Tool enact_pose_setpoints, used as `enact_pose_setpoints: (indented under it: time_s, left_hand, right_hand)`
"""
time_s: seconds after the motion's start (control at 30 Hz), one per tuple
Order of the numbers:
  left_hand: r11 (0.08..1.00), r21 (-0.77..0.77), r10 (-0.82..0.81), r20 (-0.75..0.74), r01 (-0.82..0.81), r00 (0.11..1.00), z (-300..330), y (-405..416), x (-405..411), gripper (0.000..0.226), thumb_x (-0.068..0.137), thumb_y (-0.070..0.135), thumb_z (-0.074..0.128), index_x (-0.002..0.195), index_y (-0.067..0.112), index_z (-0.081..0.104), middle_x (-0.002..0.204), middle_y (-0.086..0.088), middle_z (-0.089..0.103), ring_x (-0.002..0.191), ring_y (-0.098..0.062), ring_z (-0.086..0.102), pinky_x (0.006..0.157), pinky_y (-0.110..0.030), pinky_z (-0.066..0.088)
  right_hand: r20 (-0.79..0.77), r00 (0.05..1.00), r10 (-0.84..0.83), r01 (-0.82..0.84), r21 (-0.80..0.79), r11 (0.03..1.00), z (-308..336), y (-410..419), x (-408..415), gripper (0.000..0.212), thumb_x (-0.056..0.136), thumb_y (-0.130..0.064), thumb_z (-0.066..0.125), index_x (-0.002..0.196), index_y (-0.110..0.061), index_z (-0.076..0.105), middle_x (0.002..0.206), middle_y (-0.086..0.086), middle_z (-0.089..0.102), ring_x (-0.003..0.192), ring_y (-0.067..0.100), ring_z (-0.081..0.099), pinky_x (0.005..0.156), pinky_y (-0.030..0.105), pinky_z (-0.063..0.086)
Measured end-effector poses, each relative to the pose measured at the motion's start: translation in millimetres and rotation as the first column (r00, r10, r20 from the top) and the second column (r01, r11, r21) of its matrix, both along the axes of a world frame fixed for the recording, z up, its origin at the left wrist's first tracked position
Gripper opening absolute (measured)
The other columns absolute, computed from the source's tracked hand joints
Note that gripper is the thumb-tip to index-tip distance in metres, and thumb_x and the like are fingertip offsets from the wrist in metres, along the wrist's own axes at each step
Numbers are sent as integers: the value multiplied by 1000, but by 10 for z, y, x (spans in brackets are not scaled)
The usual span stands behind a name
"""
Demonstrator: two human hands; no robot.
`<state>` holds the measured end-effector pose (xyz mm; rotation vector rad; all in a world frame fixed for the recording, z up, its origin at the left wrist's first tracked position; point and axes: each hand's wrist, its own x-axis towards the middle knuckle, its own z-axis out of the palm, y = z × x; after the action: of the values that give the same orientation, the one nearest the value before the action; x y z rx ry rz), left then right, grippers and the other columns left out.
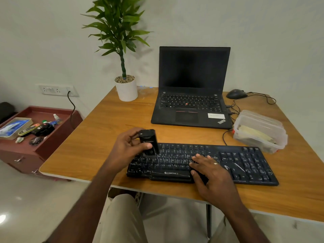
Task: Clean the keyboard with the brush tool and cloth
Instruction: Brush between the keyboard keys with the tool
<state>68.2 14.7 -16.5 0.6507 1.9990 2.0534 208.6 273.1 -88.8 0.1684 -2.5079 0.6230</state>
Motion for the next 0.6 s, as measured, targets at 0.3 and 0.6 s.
enact_pose_setpoints:
  time_s: [0.3,0.6]
  left_hand:
    - [983,111,151,-39,-146,988,-71,430,25,38,84,-8,71,119,-2,59,112,-15,72,87,-29,76,67,-32,62]
    - [998,-14,-63,11,63,998,16,239,12,34,81,-6,73,111,6,64,109,-8,73,90,-30,75,67,-32,61]
  right_hand:
    - [25,1000,-6,6,-4,1000,5,-4,2,36,94,-35,52,113,-15,76,126,1,70,125,13,59,108,43,46]
    - [27,1000,-8,8,3,1000,9,-3,6,36,94,-35,52,113,-15,76,125,1,70,125,13,60,107,44,47]
